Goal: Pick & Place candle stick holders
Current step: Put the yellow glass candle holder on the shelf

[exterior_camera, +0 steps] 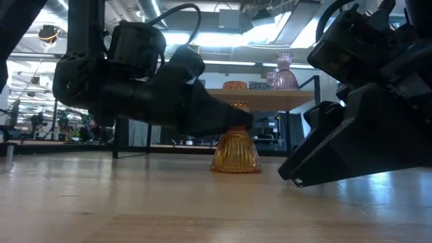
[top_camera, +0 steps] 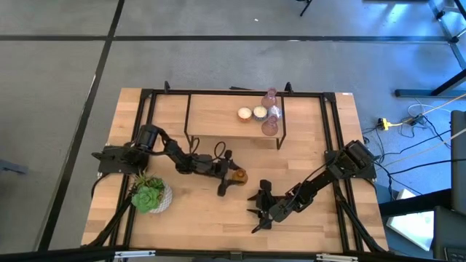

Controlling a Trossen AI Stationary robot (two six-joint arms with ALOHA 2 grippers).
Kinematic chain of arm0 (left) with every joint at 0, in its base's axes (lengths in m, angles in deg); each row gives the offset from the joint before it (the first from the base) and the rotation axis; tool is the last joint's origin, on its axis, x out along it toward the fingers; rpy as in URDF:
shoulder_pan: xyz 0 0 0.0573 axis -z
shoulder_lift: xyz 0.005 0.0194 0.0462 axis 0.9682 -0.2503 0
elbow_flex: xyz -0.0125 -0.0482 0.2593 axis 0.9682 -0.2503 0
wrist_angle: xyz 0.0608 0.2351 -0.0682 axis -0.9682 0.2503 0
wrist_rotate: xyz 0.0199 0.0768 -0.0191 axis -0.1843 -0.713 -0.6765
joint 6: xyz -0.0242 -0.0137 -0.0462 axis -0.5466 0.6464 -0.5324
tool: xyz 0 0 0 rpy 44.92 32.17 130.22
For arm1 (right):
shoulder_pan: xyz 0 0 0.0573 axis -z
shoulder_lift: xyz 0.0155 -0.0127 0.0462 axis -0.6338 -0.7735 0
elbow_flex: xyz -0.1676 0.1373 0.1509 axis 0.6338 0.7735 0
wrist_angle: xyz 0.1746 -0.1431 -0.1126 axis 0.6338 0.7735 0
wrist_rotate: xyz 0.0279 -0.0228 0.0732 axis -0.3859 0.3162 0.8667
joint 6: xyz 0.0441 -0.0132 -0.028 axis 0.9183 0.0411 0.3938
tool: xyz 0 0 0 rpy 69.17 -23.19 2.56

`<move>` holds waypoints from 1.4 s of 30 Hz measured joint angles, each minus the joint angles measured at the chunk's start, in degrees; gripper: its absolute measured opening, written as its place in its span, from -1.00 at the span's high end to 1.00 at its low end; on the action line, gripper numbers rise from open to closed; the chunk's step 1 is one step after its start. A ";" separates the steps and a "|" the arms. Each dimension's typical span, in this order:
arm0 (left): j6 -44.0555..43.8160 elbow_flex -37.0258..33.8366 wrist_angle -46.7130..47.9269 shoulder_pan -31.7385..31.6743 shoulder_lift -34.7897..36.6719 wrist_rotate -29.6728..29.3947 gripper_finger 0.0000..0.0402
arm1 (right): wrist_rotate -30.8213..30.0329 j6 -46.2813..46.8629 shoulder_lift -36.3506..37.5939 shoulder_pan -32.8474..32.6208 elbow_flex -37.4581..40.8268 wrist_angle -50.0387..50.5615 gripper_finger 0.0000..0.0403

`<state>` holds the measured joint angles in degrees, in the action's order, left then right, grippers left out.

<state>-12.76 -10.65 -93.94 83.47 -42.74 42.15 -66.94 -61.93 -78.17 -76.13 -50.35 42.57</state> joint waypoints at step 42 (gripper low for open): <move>-2.10 6.78 13.27 2.26 0.00 -6.44 -0.24 | 0.78 0.07 0.00 0.00 0.00 -0.02 0.02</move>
<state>-14.86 -3.87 -80.67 85.74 -42.74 35.71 -66.16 -61.86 -78.17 -76.13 -50.35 42.55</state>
